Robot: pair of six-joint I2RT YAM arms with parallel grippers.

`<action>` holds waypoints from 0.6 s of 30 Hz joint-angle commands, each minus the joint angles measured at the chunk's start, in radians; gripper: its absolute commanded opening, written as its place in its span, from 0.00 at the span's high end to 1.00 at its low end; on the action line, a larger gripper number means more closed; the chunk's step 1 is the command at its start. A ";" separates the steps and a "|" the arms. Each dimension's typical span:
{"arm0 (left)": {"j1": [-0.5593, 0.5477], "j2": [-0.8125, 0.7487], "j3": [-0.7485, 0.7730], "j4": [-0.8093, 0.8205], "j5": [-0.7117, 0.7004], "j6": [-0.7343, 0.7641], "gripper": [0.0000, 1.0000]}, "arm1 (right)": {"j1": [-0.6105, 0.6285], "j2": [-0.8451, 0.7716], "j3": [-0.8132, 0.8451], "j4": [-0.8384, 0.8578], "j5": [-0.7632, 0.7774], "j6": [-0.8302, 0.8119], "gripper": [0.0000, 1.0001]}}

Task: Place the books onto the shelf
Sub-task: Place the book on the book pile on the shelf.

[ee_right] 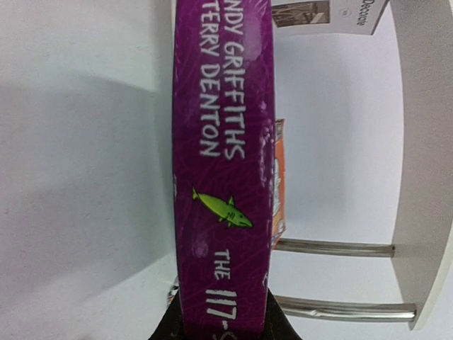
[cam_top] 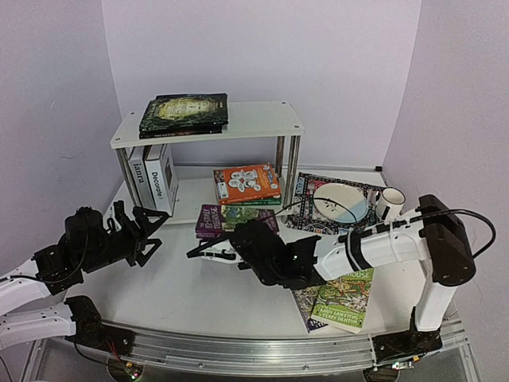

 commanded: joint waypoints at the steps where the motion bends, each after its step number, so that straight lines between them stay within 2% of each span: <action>1: 0.004 0.003 0.028 -0.044 -0.004 0.052 0.04 | -0.042 -0.021 0.112 0.231 -0.033 -0.223 1.00; 9: 0.004 -0.059 0.043 -0.077 -0.040 0.104 0.06 | -0.193 0.117 0.211 0.457 -0.173 -0.394 1.00; 18: 0.004 -0.111 0.024 -0.095 -0.081 0.098 0.07 | -0.327 0.307 0.399 0.500 -0.251 -0.441 1.00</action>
